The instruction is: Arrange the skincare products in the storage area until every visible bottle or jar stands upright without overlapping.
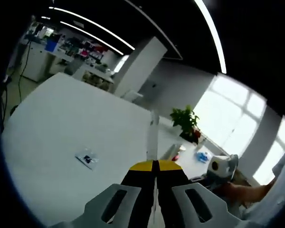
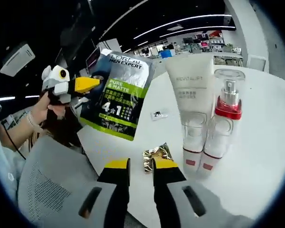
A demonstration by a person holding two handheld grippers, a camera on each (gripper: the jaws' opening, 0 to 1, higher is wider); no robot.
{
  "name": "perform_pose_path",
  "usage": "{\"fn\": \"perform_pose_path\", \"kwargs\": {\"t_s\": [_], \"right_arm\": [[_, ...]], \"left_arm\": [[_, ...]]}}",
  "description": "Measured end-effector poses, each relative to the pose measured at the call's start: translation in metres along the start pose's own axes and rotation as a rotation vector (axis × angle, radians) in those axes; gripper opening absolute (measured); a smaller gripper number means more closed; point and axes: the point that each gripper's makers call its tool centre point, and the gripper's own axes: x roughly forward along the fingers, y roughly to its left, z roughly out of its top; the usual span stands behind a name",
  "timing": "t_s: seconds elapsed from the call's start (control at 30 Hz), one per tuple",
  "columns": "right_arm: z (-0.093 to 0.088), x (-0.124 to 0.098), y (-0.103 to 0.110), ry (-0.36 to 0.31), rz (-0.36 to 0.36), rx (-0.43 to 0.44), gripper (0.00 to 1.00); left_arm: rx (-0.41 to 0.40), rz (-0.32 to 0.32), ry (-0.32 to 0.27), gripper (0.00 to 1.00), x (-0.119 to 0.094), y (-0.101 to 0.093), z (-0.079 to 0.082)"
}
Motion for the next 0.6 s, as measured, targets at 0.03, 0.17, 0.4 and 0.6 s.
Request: {"fn": "perform_pose_path", "kwargs": {"t_s": [0.03,0.17,0.4,0.6], "right_arm": [[-0.003,0.004,-0.001,0.025,-0.014,-0.049,0.24],[-0.003,0.014,-0.003,0.058,-0.035,-0.142,0.3],[-0.006,0.04,-0.002,0.125,-0.053,-0.305,0.39],[-0.021,0.06,-0.017,0.189,-0.103,-0.359,0.47]], "left_arm": [[0.002,0.003,0.001,0.0,-0.001,0.001,0.0],[0.003,0.02,-0.003,0.0,-0.008,0.008,-0.001],[0.001,0.033,-0.018,0.0,-0.016,0.012,0.004],[0.023,0.034,-0.028,0.0,-0.021,0.014,0.009]]}}
